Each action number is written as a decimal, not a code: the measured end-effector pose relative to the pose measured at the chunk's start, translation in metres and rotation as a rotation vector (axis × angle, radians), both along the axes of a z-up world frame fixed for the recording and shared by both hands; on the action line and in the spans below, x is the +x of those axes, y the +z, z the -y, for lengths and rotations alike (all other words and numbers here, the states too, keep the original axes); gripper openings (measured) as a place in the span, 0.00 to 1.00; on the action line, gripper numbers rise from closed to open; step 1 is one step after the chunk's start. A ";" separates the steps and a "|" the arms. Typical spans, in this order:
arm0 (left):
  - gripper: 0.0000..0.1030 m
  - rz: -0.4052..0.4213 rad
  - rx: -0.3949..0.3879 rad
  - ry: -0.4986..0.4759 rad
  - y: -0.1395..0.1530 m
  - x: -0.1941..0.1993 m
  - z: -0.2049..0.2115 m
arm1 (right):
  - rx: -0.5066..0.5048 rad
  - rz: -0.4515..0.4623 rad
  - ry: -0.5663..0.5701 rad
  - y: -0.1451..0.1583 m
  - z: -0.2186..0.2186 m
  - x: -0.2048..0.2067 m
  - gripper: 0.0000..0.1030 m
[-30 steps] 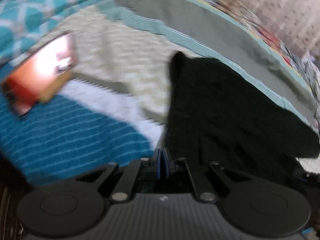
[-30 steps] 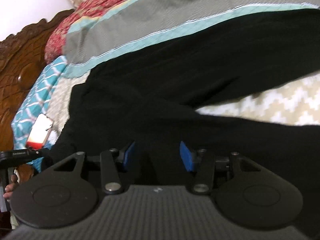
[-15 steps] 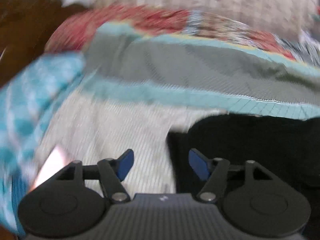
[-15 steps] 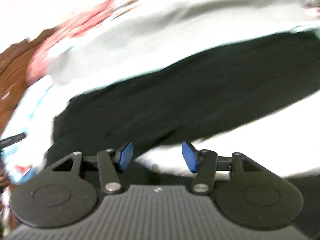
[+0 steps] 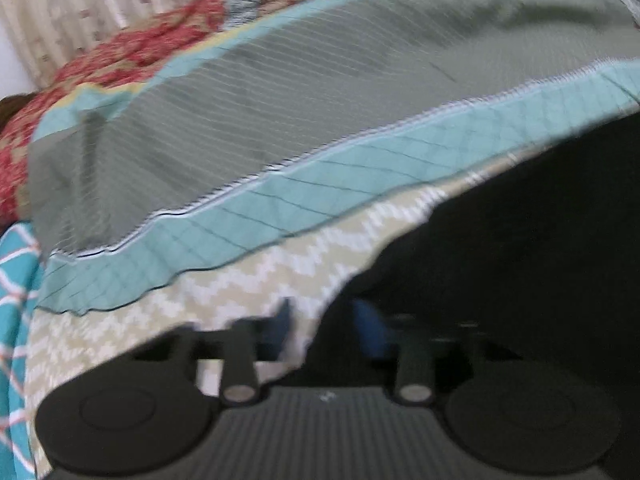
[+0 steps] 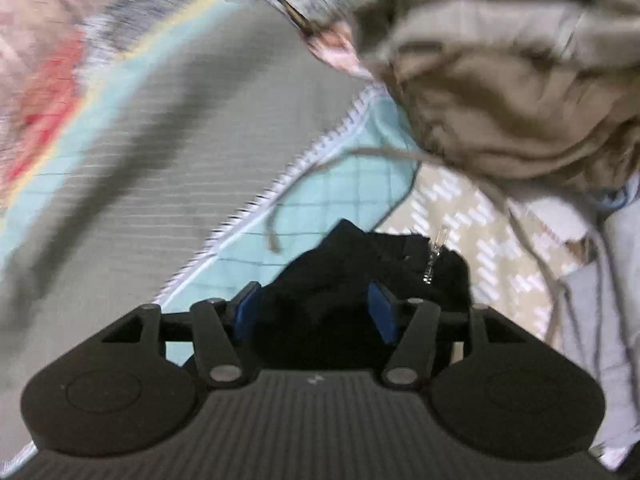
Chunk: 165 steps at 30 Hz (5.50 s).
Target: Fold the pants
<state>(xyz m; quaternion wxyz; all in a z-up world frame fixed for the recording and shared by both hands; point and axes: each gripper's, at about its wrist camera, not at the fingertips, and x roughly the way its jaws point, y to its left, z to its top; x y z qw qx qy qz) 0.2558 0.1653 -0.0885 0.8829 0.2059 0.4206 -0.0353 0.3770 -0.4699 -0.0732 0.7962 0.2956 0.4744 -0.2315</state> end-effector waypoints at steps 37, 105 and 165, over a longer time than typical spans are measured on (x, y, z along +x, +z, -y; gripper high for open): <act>0.08 0.290 -0.146 0.042 0.072 -0.345 -0.001 | 0.133 0.416 -0.287 0.010 0.052 -0.478 0.05; 0.51 -0.092 -0.548 0.120 0.081 -0.224 0.139 | -0.038 0.736 0.056 0.017 -0.005 -0.499 0.21; 0.18 0.047 -0.978 0.463 0.019 -0.295 -0.066 | 0.428 0.117 1.214 -0.008 -0.540 -0.320 0.27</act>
